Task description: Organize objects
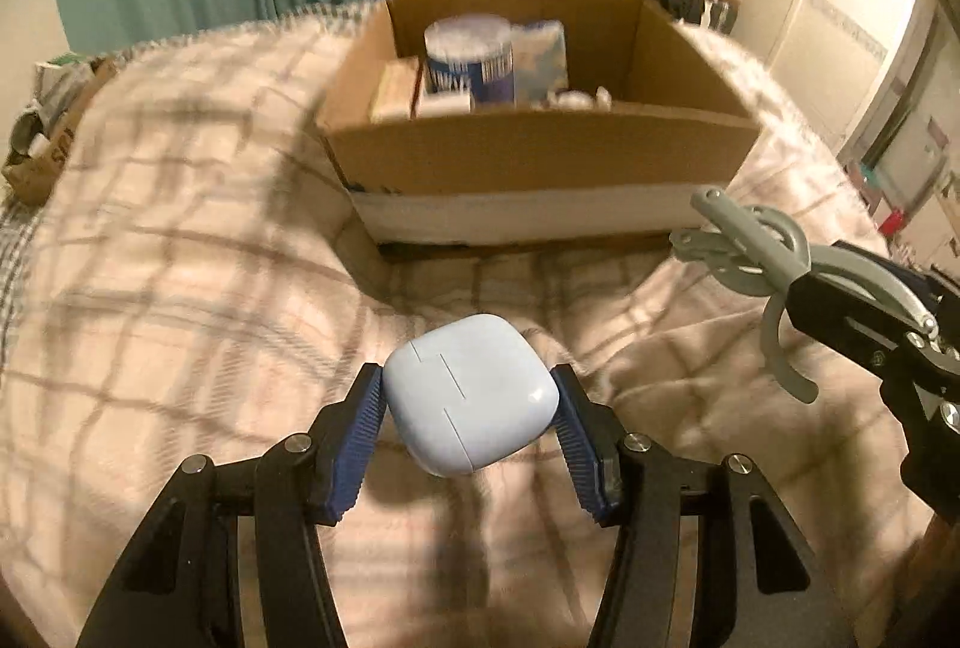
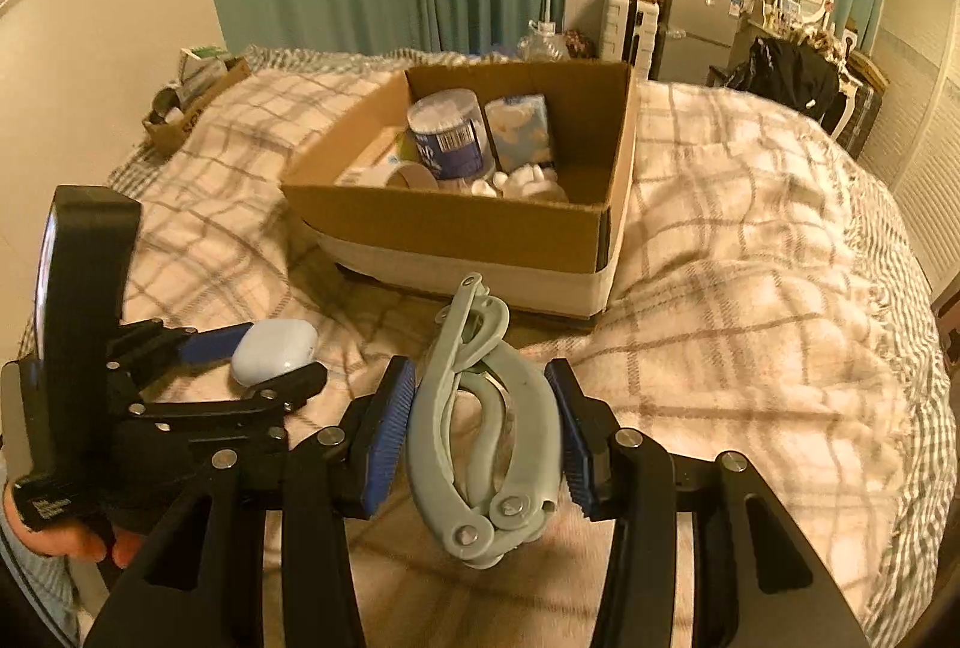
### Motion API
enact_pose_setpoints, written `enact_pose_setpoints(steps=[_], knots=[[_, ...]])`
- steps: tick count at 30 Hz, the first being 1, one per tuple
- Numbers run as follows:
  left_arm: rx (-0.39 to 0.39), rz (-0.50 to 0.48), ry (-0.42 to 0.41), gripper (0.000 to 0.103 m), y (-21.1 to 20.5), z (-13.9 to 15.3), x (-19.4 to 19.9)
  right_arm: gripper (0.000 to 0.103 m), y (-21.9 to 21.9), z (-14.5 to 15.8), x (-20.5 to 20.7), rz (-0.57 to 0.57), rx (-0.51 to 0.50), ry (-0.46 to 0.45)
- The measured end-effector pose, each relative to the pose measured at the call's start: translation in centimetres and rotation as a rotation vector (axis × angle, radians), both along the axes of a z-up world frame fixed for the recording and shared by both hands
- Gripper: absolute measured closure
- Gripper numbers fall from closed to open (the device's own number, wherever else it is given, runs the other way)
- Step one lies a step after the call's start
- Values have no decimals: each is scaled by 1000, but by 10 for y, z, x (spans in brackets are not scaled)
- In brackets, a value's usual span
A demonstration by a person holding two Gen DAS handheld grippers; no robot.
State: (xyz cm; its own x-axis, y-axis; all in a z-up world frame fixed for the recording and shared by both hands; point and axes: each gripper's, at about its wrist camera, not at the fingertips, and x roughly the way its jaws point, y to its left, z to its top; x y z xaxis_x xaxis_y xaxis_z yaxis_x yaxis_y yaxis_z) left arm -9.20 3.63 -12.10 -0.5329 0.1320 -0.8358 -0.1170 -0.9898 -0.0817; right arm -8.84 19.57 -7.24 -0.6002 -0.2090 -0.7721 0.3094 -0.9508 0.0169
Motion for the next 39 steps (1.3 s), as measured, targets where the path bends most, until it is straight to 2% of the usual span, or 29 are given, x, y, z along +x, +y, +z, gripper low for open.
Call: enact_pose_setpoints(steps=[3,6,7,8,10,11,14,18,19,21,22,23,27,29,31,36,39], knots=[[10,7,62,46,-9,21,5,58,4,21,14,11,-47,27],[35,10,115,46,-13,44,10,60,0,46,24,8,-10,84],[38,9,132,46,-15,53,11,88,-2,52,24,8,-2,98],[37,5,161,46,-16,62,10,94,-3,60,24,15,1,106],[33,-1,191,46,-12,77,10,96,-7,76,22,22,7,130],[33,-3,202,46,-12,82,8,101,-10,81,21,26,30,143],[28,-12,219,46,-12,93,8,102,-19,83,11,41,57,139],[-6,-5,207,46,-16,80,8,101,-20,58,4,18,103,97],[-9,-2,197,46,-18,73,8,101,-18,49,4,11,114,76],[-11,11,159,46,-24,54,9,89,-16,28,5,3,133,31],[-11,16,149,46,-27,47,9,70,-15,20,7,-5,142,12],[-12,21,138,46,-29,39,10,59,-14,12,10,-8,147,-1],[-26,19,105,46,-34,18,17,55,-17,-12,28,13,141,-49],[-17,15,101,46,-36,14,19,45,-24,-26,33,35,149,-96],[-9,14,101,46,-38,15,20,45,-32,-43,33,60,164,-152],[0,30,104,46,-45,14,23,45,-51,-62,23,108,198,-210],[14,40,94,46,-51,12,24,44,-66,-81,15,134,270,-255]])
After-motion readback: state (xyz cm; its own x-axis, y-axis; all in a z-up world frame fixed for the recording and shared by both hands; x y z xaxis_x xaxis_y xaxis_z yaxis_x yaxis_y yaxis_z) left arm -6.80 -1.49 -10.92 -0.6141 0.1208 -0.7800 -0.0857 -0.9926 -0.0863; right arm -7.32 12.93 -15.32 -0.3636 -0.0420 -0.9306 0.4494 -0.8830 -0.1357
